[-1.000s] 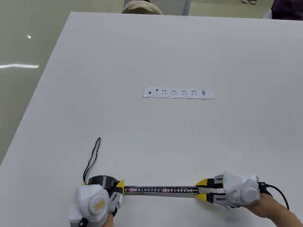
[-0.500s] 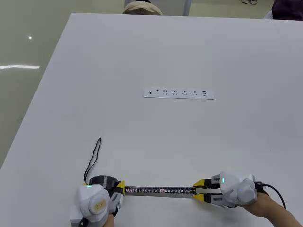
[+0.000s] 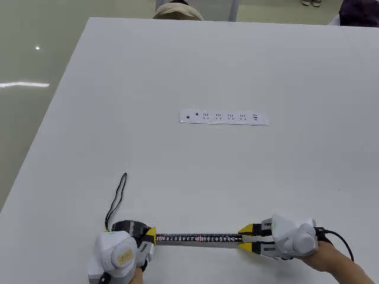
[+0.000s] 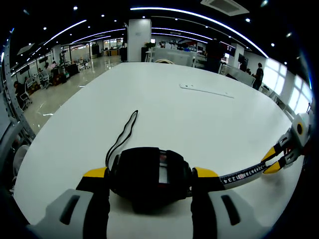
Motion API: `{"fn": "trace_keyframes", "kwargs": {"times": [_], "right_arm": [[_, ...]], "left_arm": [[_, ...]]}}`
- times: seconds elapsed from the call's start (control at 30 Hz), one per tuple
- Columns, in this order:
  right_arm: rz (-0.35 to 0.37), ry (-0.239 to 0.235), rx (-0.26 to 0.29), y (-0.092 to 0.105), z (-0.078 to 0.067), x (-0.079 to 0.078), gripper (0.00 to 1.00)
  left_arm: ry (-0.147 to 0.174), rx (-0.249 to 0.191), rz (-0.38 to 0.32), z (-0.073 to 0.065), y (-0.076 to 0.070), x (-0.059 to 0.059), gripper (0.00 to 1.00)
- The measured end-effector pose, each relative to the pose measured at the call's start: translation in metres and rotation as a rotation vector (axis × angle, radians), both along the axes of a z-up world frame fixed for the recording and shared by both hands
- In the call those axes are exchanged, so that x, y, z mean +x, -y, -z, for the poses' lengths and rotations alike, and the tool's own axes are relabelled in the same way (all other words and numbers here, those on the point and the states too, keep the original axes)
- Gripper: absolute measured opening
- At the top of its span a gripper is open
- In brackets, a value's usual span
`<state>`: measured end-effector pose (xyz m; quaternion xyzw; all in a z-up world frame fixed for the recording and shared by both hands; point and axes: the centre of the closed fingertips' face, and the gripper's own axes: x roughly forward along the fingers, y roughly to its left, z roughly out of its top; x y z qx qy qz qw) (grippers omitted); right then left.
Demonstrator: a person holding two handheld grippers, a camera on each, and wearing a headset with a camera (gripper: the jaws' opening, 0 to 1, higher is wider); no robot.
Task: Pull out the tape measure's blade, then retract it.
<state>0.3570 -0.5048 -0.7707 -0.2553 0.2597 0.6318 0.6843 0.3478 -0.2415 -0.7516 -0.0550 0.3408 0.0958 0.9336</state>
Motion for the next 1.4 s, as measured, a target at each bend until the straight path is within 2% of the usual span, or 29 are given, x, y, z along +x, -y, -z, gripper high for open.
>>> {"fn": "trace_keyframes", "kwargs": {"times": [0.17, 0.93, 1.4], "right_arm": [[-0.002, -0.002, -0.001, -0.003, -0.001, -0.001, 0.13], [-0.010, -0.006, 0.000, -0.011, -0.002, -0.002, 0.13], [-0.012, 0.004, -0.001, -0.015, -0.004, 0.000, 0.13]], "left_arm": [[-0.009, -0.005, 0.000, 0.001, 0.000, 0.000, 0.63], [-0.008, -0.021, 0.001, 0.002, -0.001, 0.000, 0.62], [0.010, -0.055, -0.011, 0.000, -0.002, -0.001, 0.62]]}}
